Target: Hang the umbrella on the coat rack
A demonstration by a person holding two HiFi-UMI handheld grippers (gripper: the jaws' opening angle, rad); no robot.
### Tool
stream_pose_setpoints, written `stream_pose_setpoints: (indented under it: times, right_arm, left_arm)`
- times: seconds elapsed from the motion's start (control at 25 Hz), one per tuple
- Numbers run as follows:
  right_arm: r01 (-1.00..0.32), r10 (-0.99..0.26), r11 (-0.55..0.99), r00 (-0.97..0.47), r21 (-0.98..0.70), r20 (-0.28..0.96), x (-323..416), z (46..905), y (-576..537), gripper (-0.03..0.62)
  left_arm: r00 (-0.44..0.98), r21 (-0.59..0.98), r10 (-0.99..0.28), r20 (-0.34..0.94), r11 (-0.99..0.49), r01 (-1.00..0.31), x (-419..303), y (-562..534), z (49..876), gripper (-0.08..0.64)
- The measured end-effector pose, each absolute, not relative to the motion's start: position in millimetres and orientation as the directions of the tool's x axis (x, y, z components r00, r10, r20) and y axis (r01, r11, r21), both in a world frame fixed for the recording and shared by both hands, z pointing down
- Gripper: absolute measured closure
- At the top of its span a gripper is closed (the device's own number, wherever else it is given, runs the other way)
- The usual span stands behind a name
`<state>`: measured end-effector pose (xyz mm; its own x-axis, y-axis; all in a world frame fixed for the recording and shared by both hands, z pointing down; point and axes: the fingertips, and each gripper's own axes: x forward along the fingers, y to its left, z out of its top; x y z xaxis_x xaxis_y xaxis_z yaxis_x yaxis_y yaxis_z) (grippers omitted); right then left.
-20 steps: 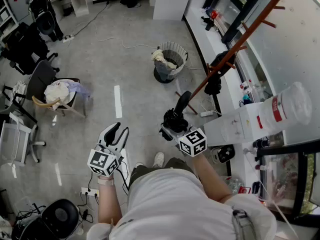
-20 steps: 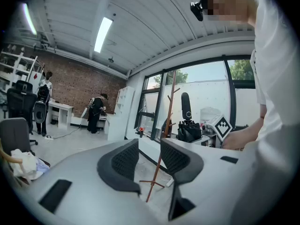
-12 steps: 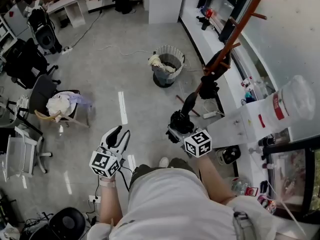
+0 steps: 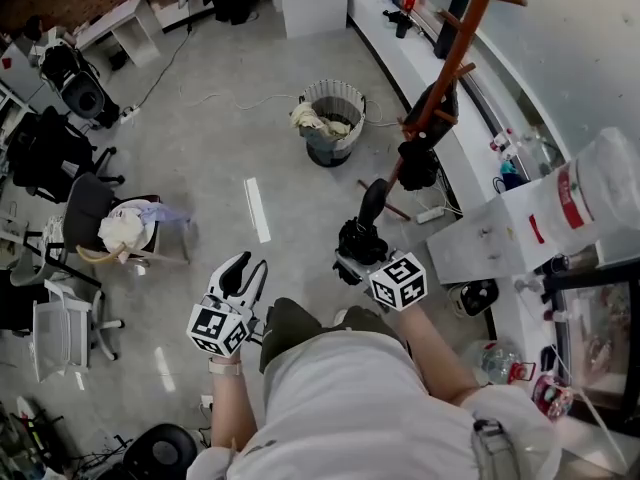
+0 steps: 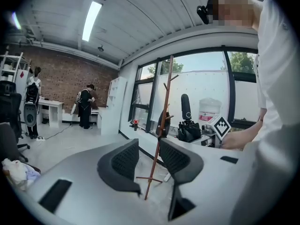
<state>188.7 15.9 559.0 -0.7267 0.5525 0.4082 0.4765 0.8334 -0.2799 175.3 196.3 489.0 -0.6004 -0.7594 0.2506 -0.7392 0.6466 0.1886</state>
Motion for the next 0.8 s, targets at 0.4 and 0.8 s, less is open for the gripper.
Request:
stream_pose_setpoints:
  times: [0.4, 0.8]
  right_arm:
    - [0.419, 0.521, 0.853, -0.728, -0.312, 0.446, 96, 583, 38, 0.313]
    - [0.298, 0.372, 0.928, -0.795, -0.225, 0.479, -16, 568, 78, 0.313]
  left_arm:
    - [-0.554, 0.252, -0.795, 0.247, 0.605, -0.756, 73, 219, 521, 0.431]
    - [-0.407, 0.273, -0.889, 0.208, 0.452, -0.849, -64, 259, 523, 0.432]
